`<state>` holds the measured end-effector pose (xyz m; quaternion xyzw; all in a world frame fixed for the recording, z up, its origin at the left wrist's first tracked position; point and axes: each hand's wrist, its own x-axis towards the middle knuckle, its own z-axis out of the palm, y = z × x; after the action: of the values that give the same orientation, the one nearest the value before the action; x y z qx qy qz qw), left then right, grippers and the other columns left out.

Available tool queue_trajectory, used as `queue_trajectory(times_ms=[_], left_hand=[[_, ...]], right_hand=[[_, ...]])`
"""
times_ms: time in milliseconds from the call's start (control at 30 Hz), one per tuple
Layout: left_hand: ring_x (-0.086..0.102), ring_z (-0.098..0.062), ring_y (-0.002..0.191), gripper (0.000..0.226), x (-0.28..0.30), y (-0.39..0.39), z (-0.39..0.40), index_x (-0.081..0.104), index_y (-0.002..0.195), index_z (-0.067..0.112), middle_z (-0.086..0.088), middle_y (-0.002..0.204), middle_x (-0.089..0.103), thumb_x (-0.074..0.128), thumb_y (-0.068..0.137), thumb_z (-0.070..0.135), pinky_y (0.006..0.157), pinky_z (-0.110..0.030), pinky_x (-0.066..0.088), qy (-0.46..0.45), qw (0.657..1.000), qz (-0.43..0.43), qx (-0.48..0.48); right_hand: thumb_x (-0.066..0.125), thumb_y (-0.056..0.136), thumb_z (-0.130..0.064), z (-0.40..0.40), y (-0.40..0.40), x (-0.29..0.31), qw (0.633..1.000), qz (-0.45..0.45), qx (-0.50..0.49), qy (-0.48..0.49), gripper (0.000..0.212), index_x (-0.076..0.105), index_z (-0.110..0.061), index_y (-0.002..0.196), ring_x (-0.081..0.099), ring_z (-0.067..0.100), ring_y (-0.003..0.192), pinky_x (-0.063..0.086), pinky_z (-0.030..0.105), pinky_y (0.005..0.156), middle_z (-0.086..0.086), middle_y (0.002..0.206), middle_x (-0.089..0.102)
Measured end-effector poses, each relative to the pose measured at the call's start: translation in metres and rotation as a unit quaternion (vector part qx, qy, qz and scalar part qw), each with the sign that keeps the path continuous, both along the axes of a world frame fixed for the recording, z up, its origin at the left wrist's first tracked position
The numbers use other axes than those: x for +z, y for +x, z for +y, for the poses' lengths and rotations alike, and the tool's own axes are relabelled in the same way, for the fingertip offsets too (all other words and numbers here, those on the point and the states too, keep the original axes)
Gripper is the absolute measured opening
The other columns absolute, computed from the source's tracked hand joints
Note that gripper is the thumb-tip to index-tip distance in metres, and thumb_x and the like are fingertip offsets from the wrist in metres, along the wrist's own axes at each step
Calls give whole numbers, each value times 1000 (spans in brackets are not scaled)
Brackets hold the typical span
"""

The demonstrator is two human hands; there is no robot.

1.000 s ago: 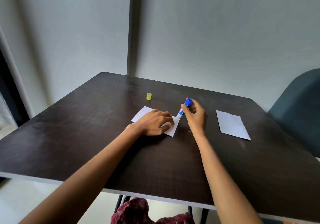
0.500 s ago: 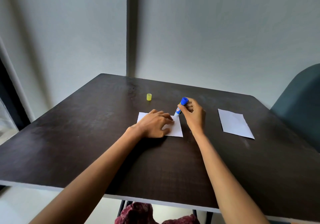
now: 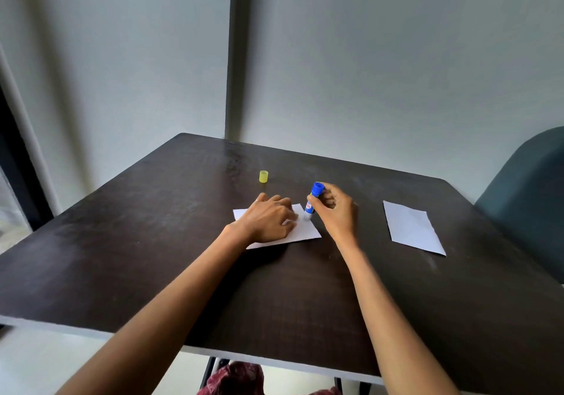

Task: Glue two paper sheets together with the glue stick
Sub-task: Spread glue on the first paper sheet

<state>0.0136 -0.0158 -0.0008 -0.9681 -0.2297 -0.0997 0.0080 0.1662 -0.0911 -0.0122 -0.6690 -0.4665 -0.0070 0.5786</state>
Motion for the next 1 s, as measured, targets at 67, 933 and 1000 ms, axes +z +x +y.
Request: queue_trajectory(times_ms=[67,933,1000], left_hand=[[46,-19,119,40,1,0,0,56,129,26,1,130,53,38,95,32,95,-37,31,4,1000,4,6],[47,-23,118,51,-7,-10,3,49,133,19,-6,136,41,39,94,50,94,-36,29,33,997,-57,36],[45,-21,118,49,-3,-13,2,48,133,24,-3,138,40,45,91,49,88,-32,26,60,994,-92,7]], right_hand=[[75,75,-15,-1,-1,0,1000,-5,-4,-4,24,69,-16,98,62,-5,66,44,1,62,-8,75,67],[71,78,-14,-11,-4,6,997,53,-30,40,27,67,-19,104,62,-10,67,44,1,66,-10,74,67],[71,79,-15,-10,-3,6,997,59,-32,37,27,66,-18,105,63,-6,70,45,2,68,-7,79,69]])
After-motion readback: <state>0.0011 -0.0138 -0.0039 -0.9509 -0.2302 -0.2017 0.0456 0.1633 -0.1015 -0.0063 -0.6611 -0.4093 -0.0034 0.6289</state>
